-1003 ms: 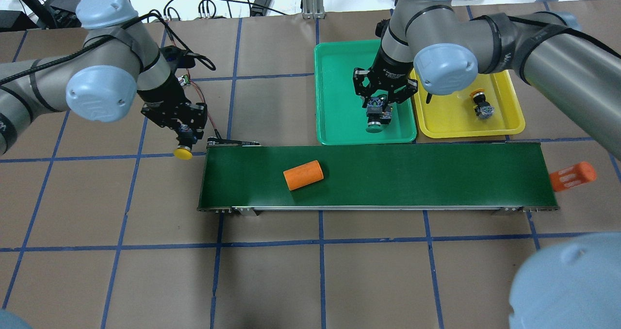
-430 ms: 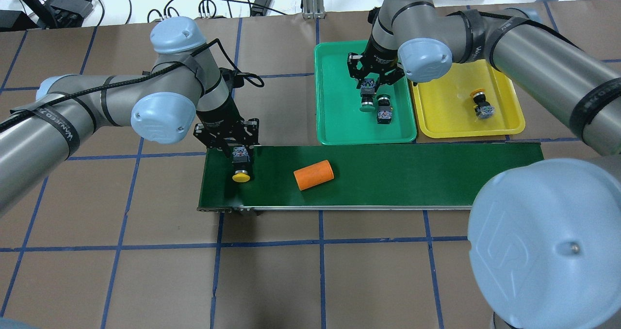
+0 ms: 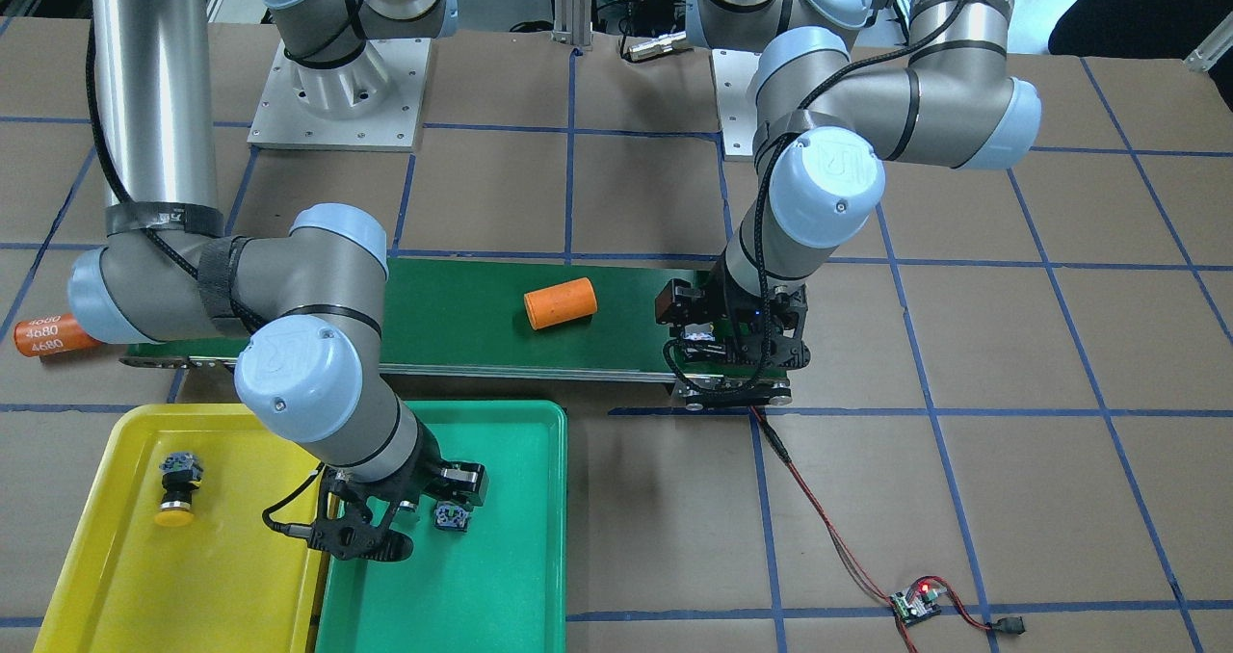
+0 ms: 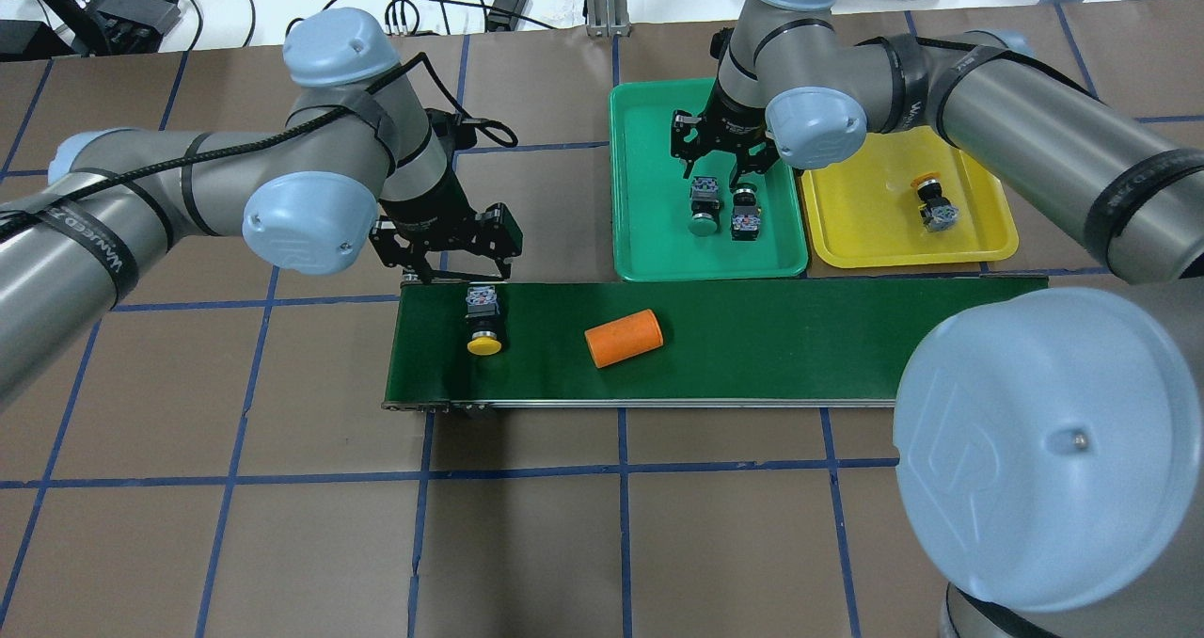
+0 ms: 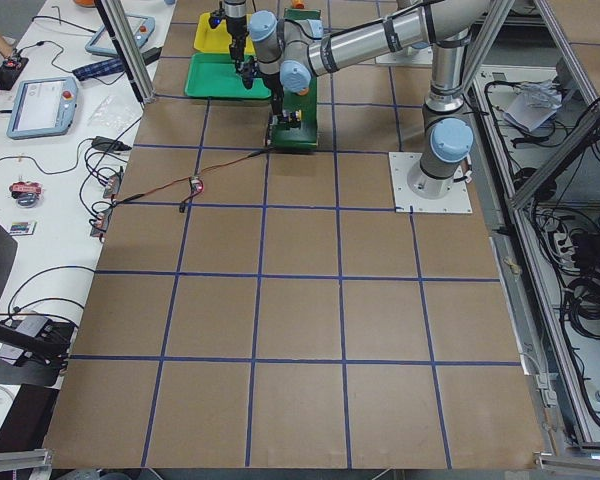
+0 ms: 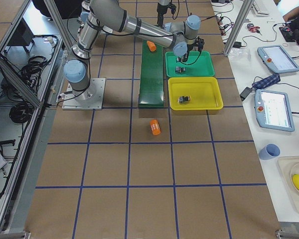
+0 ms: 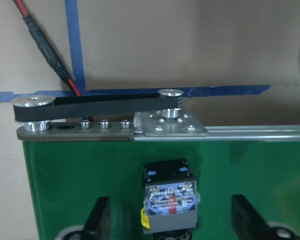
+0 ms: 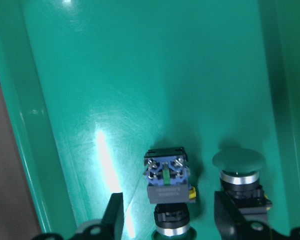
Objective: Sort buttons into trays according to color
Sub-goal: 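Place green button in green tray while left sets yellow button on belt, then raise the left gripper off the belt while right moves over yellow tray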
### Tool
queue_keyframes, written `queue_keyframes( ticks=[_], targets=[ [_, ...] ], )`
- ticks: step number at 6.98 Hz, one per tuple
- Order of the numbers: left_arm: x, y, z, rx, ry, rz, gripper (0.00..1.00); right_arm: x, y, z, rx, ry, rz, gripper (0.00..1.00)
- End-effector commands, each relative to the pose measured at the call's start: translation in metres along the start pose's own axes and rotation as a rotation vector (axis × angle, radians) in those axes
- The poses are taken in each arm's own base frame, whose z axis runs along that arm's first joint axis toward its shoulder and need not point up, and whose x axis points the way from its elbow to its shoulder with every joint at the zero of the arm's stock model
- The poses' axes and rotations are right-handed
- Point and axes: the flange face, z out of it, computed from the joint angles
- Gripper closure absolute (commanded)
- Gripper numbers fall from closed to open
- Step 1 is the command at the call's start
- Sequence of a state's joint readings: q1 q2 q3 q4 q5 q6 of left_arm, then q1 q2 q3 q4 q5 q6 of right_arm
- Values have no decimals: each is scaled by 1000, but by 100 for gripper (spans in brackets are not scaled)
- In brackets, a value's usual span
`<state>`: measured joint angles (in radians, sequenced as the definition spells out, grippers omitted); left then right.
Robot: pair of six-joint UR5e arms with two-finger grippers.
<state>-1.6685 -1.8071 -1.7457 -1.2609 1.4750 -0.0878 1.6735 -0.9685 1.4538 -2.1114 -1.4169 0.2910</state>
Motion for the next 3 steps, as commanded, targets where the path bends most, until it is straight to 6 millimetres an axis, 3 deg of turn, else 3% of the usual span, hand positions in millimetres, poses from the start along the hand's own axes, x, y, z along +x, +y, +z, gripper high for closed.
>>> queue_keyframes(
  ticks=[1, 2, 3],
  targets=[
    [16, 25, -79, -3, -3, 17, 0, 0, 1, -3, 2, 3, 0, 0],
    [28, 53, -130, 26, -5, 41, 0, 3, 3, -32, 29, -7, 5, 0],
    [32, 87, -160, 8, -17, 59, 0, 8, 16, -52, 25, -6, 12, 0]
  ],
)
